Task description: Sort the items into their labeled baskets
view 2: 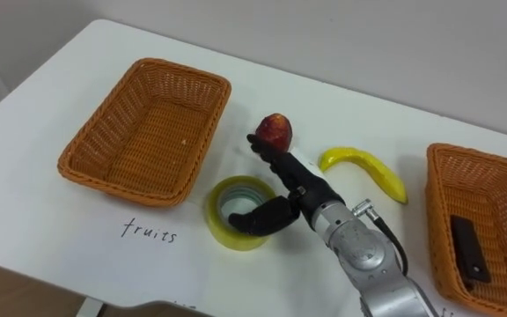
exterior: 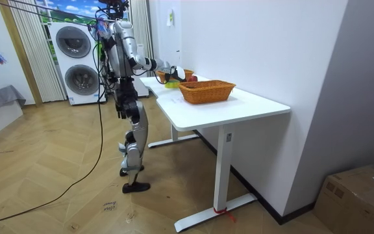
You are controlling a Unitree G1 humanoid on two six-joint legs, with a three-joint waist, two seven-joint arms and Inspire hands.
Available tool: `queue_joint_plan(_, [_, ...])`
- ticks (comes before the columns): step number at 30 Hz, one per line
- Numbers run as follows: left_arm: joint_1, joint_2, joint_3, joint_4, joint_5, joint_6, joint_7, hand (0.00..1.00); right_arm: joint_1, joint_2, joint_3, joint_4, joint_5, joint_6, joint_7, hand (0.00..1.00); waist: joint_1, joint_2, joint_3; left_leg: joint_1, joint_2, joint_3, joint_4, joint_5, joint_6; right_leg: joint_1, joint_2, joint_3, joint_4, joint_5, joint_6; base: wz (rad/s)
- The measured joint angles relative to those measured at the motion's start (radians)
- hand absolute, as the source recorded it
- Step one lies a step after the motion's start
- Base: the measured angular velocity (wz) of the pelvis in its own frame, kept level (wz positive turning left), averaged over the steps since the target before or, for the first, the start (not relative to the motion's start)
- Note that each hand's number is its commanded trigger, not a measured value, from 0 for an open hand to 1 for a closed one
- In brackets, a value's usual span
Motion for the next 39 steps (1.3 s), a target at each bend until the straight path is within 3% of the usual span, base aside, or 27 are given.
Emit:
queue_joint_plan(17, [0.003,0.007,0.002,0.003,-0.001,-0.016,-0.001,0.00,0.000,-0.018,-0.003,0.000,0.005,0.000,0.046,0.00,-0.001,0.000,0.0001,-0.006,0.000,-0.009,0.013,0.000,0.000,0.004,-0.001,-0.019,0.001,0.001,-0.001,0.01])
queue_joint_plan(39, [0.005,0.018,0.022,0.001,0.002,-0.016,-0.043,0.00,-0.006,-0.037,-0.009,-0.002,-0.118,0.000,0.201,0.00,0.002,-0.026,-0.0025,0.002,0.000,-0.008,0.007,0.000,0.000,0.008,0.000,-0.017,-0.001,0.002,-0.001,0.00])
